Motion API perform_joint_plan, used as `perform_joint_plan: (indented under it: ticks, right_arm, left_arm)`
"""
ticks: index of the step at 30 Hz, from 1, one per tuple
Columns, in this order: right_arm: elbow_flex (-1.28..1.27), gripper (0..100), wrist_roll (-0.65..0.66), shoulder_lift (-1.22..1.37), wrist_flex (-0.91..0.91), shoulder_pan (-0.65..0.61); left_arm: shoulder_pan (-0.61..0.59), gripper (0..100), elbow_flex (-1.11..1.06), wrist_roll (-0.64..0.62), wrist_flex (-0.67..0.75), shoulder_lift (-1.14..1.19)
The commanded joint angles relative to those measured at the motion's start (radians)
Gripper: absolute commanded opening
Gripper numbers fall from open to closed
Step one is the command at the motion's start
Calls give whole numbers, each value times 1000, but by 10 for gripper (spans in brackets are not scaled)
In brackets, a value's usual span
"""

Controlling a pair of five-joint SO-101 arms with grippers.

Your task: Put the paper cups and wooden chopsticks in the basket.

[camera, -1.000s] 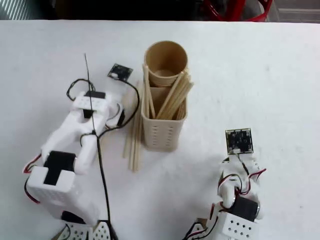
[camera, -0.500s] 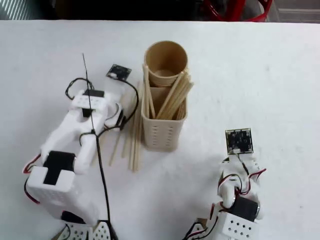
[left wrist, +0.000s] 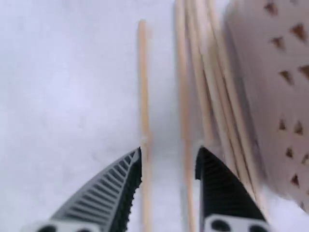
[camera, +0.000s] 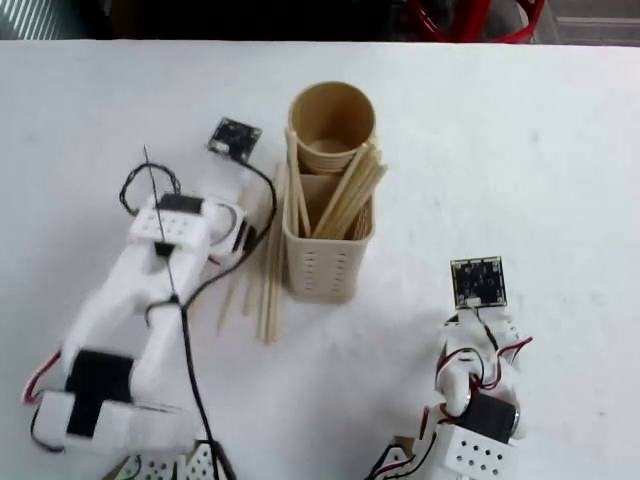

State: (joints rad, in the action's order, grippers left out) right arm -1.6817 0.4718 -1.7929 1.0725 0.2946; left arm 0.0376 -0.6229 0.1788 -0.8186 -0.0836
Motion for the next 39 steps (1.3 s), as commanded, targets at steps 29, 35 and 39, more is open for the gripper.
perform_joint_plan:
  ticks: [29, 35, 39]
  right_arm:
    - [-9, 18, 2, -2, 5, 8]
    - [-9, 18, 2, -2, 5, 8]
    - [-9, 18, 2, -2, 5, 8]
  left_arm:
    - [-16, 79, 423, 9, -238, 447]
    - [-13, 22, 423, 15, -252, 447]
    - [-8, 22, 423, 17, -258, 447]
